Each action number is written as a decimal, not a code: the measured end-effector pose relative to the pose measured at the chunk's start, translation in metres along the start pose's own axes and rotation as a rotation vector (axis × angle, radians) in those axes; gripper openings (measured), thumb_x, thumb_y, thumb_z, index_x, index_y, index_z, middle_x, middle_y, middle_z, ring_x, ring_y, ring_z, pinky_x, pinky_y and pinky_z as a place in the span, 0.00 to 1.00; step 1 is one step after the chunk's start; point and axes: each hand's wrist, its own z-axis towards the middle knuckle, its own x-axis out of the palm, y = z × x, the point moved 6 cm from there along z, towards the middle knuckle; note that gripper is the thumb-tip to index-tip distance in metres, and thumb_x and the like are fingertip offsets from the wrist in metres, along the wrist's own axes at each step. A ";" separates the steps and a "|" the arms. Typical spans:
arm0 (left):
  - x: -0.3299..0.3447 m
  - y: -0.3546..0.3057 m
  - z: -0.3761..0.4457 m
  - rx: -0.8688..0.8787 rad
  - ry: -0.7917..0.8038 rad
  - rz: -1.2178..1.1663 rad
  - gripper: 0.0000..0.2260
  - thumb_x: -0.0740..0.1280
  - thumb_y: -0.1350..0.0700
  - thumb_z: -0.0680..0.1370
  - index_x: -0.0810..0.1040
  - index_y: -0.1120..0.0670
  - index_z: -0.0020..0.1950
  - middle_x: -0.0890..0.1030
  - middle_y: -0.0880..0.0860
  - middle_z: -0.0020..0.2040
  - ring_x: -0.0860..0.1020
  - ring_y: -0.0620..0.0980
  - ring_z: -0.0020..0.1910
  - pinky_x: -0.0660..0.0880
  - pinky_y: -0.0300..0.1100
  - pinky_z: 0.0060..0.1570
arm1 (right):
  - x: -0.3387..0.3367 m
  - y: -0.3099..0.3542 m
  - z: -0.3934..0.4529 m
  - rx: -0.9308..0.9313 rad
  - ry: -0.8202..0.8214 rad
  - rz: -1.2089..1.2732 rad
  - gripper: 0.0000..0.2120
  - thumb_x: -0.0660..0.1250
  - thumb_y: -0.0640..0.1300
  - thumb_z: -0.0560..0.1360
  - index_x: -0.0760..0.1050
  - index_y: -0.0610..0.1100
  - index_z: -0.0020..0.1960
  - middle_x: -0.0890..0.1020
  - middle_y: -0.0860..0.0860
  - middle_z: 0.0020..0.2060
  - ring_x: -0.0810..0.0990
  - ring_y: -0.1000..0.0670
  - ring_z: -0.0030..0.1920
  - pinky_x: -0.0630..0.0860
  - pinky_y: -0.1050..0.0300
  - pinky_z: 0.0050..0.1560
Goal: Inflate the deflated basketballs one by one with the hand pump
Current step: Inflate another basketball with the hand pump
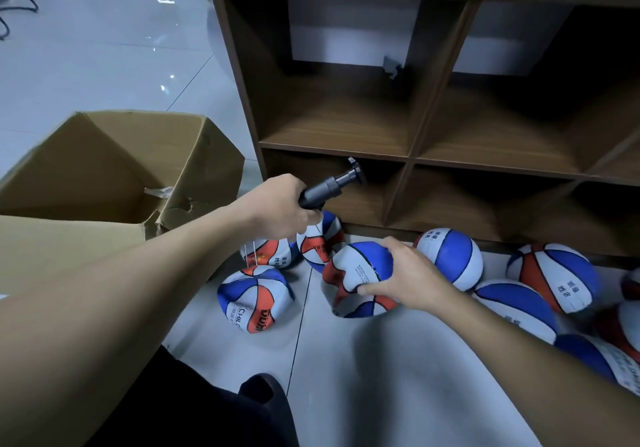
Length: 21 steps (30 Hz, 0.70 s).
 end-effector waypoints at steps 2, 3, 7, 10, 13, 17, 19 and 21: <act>0.006 -0.015 -0.010 0.033 0.016 -0.030 0.08 0.74 0.50 0.80 0.81 0.53 0.49 0.87 0.52 0.38 0.86 0.49 0.33 0.81 0.46 0.34 | -0.009 0.007 -0.027 0.018 -0.056 0.156 0.54 0.82 0.76 0.53 0.71 0.60 0.74 0.79 0.63 0.63 0.78 0.56 0.64 0.79 0.52 0.65; 0.010 -0.023 -0.016 0.057 0.019 -0.050 0.08 0.74 0.50 0.81 0.81 0.53 0.48 0.87 0.51 0.36 0.85 0.49 0.32 0.82 0.45 0.34 | -0.013 0.011 -0.039 0.023 -0.083 0.217 0.55 0.82 0.78 0.51 0.72 0.61 0.75 0.79 0.65 0.63 0.79 0.59 0.64 0.80 0.52 0.66; 0.016 -0.048 -0.039 0.130 0.006 -0.230 0.09 0.74 0.52 0.83 0.81 0.55 0.47 0.82 0.47 0.31 0.78 0.41 0.27 0.71 0.31 0.28 | -0.028 0.028 -0.080 0.044 -0.184 0.256 0.53 0.78 0.83 0.50 0.78 0.62 0.71 0.83 0.66 0.60 0.81 0.61 0.61 0.81 0.53 0.63; 0.020 -0.054 -0.053 0.150 0.042 -0.270 0.10 0.74 0.51 0.83 0.81 0.55 0.46 0.83 0.47 0.32 0.77 0.40 0.27 0.71 0.30 0.29 | -0.029 0.036 -0.101 -0.005 -0.225 0.255 0.53 0.77 0.83 0.54 0.75 0.63 0.74 0.77 0.68 0.63 0.77 0.60 0.64 0.79 0.54 0.66; 0.028 -0.062 -0.068 0.187 0.091 -0.223 0.10 0.74 0.52 0.83 0.82 0.55 0.45 0.86 0.51 0.37 0.81 0.42 0.30 0.73 0.29 0.33 | -0.020 0.036 -0.117 -0.026 -0.232 0.267 0.50 0.75 0.82 0.59 0.71 0.65 0.77 0.73 0.66 0.58 0.76 0.60 0.62 0.79 0.52 0.64; 0.037 -0.067 -0.081 0.163 0.146 -0.239 0.06 0.73 0.57 0.83 0.83 0.59 0.50 0.89 0.51 0.40 0.88 0.46 0.39 0.78 0.34 0.42 | -0.016 0.039 -0.129 -0.023 -0.329 0.294 0.47 0.78 0.78 0.59 0.77 0.62 0.74 0.73 0.61 0.53 0.77 0.61 0.57 0.79 0.55 0.61; 0.043 -0.071 -0.087 0.168 0.178 -0.211 0.05 0.74 0.57 0.82 0.83 0.59 0.51 0.89 0.50 0.40 0.89 0.48 0.42 0.81 0.42 0.48 | -0.019 0.044 -0.133 -0.039 -0.370 0.233 0.47 0.78 0.78 0.59 0.77 0.61 0.74 0.71 0.60 0.52 0.76 0.62 0.56 0.77 0.60 0.57; 0.048 -0.073 -0.090 0.181 0.178 -0.181 0.03 0.74 0.58 0.81 0.82 0.57 0.49 0.89 0.50 0.39 0.89 0.48 0.41 0.84 0.48 0.52 | -0.023 0.049 -0.135 -0.054 -0.385 0.176 0.47 0.77 0.79 0.59 0.76 0.61 0.74 0.70 0.61 0.51 0.75 0.62 0.54 0.76 0.62 0.52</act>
